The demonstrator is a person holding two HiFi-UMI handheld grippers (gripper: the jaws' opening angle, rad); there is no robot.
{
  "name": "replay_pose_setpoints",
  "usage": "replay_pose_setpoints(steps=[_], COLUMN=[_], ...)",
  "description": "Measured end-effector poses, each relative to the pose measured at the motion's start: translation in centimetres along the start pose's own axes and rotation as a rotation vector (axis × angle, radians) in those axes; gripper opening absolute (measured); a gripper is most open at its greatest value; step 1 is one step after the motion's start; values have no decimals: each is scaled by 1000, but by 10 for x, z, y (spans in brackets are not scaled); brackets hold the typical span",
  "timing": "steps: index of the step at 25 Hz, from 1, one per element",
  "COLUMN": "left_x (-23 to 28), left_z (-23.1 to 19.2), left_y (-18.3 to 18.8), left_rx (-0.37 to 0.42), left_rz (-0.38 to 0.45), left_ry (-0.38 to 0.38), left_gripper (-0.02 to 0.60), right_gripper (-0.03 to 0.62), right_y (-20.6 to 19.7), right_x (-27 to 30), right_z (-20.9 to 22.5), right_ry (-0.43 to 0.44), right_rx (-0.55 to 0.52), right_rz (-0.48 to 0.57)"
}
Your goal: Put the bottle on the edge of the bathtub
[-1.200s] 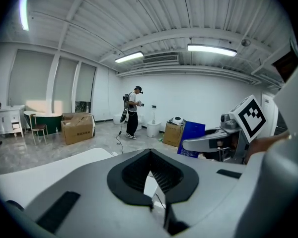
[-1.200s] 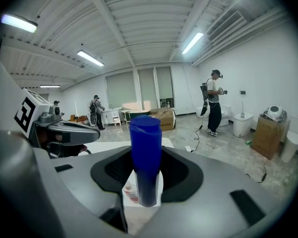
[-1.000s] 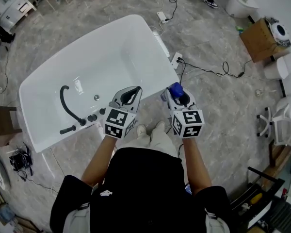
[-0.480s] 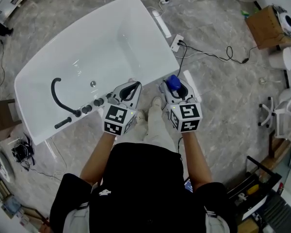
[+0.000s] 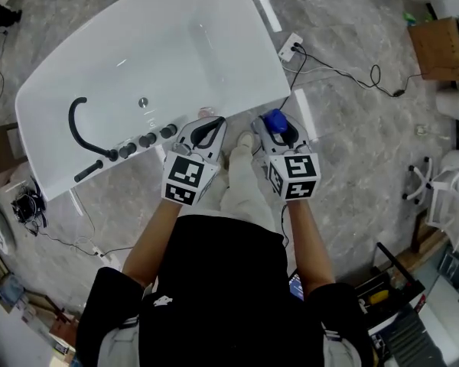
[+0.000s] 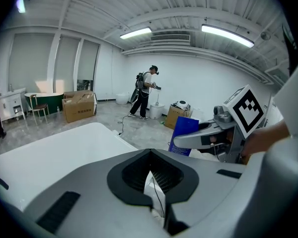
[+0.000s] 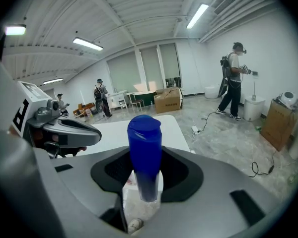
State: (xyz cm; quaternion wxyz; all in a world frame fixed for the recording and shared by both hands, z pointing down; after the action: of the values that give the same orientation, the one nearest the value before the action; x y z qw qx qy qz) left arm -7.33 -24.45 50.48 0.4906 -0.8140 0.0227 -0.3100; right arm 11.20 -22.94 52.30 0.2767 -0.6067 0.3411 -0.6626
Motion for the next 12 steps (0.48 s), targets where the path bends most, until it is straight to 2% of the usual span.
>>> replay_pose_setpoints(steps=[12], left_x=[49], left_z=[-23], left_y=[-34], left_rx=[-42], left_rz=[-57], left_ry=[-12], left_gripper=[14], right_gripper=[160], right_y=[-32], right_x=[60], right_z=[13], right_ry=[50], right_rx=[-50], right_rz=[-83])
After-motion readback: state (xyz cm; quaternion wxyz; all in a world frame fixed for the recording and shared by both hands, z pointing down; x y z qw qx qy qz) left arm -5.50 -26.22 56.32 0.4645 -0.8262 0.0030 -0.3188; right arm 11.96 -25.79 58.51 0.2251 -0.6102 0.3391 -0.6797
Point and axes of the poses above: the fingertips, and each gripper's own axes: x forward along the fingers, z to its right, y out of its top, the point moved 8 cm from there along -x, backward along the fingers, and after that the axes turned 15 degrees about -y, right-handed, at the moved point
